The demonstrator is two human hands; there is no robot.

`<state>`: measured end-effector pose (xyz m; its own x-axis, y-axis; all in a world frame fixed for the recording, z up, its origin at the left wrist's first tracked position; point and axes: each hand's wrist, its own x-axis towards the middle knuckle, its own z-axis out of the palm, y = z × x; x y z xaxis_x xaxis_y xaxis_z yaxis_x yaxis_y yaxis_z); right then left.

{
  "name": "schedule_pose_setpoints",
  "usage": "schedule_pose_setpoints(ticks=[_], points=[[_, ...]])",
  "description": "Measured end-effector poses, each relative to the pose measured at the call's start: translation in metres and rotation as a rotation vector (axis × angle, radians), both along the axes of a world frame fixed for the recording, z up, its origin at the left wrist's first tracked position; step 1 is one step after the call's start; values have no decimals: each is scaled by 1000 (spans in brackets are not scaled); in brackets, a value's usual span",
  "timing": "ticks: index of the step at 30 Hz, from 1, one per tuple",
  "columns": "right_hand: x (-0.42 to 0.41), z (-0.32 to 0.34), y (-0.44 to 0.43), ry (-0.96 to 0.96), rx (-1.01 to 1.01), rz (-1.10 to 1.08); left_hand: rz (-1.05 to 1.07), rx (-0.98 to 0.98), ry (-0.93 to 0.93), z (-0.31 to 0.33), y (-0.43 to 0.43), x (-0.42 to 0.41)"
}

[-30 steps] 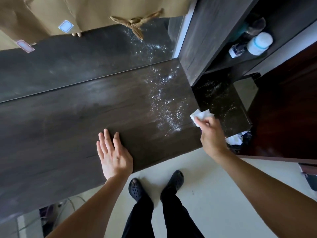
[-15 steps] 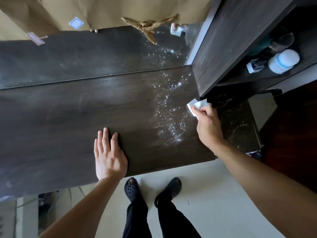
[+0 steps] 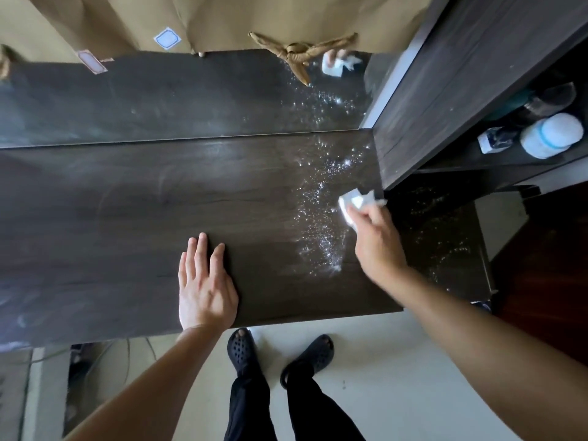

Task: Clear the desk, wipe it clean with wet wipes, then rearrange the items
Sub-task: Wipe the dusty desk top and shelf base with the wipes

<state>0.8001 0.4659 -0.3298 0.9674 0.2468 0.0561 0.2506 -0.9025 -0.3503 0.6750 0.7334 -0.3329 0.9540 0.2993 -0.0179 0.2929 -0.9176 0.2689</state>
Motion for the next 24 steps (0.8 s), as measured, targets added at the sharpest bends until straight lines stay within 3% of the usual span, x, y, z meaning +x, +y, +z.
schedule_pose_setpoints(ticks=[4,6,11,13,17,19,21,24], points=[[-103,11,-12,149,94,290,1,-2,14,0,0,0],[-93,12,-15,125,102,332,-3,-5,19,0,0,-1],[4,12,-9,84,126,-198,-2,3,17,-2,1,0],[-9,18,-3,107,98,-158,-7,-1,11,-2,2,0],[-88,33,-5,279,120,189,-11,-5,10,-1,2,0],[-95,32,-3,326,105,263,-18,-3,16,-1,2,0],[-66,26,5,276,165,200,-20,0,19,-1,3,0],[7,15,12,126,181,-79,-22,3,11,-1,3,0]])
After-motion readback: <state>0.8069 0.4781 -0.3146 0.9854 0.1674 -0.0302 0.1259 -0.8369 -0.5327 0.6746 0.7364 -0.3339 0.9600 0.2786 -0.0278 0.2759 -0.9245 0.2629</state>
